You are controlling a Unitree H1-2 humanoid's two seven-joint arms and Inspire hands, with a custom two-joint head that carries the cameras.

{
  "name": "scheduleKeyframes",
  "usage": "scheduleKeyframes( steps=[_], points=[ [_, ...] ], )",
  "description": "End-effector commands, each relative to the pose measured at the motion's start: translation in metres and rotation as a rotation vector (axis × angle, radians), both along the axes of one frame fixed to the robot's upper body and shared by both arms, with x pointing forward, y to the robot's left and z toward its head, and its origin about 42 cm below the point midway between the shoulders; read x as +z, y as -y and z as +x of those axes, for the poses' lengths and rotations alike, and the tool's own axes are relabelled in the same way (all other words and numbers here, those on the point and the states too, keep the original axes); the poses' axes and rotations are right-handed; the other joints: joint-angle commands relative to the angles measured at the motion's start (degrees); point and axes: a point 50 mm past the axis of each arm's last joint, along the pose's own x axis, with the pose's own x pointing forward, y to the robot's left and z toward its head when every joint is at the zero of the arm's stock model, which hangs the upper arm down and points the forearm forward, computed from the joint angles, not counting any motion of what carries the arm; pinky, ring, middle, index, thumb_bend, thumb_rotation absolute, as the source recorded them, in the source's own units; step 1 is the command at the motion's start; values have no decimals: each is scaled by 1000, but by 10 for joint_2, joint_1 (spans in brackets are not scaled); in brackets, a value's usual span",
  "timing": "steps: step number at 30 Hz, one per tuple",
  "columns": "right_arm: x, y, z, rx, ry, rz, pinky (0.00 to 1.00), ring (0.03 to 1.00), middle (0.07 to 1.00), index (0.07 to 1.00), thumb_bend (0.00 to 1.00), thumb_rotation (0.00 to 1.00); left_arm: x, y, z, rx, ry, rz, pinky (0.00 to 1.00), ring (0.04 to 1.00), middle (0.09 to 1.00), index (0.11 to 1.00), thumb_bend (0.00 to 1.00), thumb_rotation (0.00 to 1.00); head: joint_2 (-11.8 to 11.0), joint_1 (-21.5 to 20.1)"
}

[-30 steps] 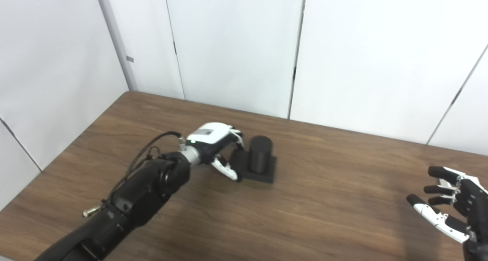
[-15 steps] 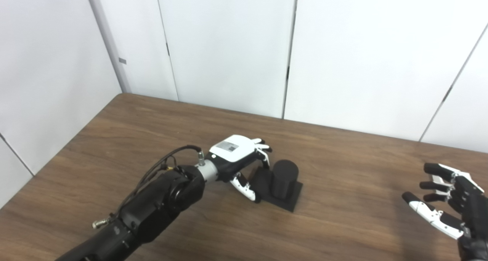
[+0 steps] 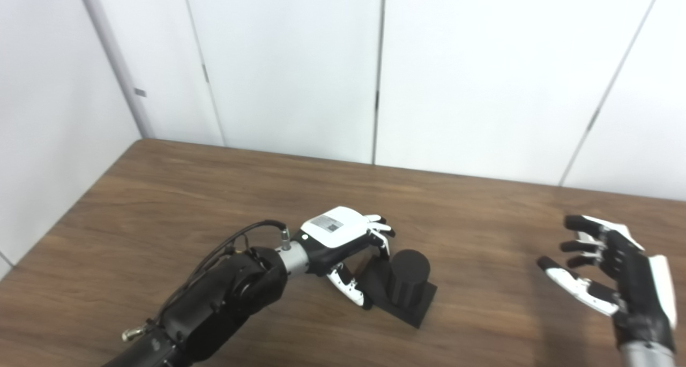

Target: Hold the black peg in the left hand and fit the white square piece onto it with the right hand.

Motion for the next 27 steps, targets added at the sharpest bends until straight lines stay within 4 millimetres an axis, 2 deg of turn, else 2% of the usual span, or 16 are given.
scheduleKeyframes(
  steps=[1, 9, 14, 15, 16, 22, 27],
  points=[
    [19, -3, 7, 19, 107, -9, 473, 589, 721, 671, 557, 0, -29, 15, -21, -112, -119, 89, 856, 956, 903, 489, 523, 67, 3, -8],
    [20, -6, 9, 13, 119, -6, 456, 582, 713, 660, 578, 0, -38, 24, -27, -189, -197, 143, 888, 965, 907, 488, 524, 67, 19, -57],
    [24, -9, 8, 15, 129, -25, 451, 580, 710, 659, 583, 0, -41, 24, -27, -230, -181, 207, 875, 958, 907, 490, 523, 69, 25, -108],
    [25, -10, 8, 17, 131, -37, 452, 581, 713, 664, 578, 0, -41, 23, -27, -236, -178, 219, 877, 961, 908, 490, 523, 71, 25, -108],
    [27, -10, 9, 18, 134, -49, 453, 581, 714, 667, 577, 0, -41, 22, -27, -239, -179, 232, 878, 963, 908, 490, 523, 71, 24, -128],
    [47, -3, 19, 50, 160, -118, 459, 577, 700, 671, 603, 0, -45, 16, -25, -258, -179, 281, 875, 942, 904, 491, 523, 71, 12, -169],
    [71, 10, 31, 86, 128, -220, 512, 625, 720, 697, 632, 25, -50, 11, -26, -264, -169, 268, 876, 943, 896, 491, 523, 70, -2, -194]
  ],
)
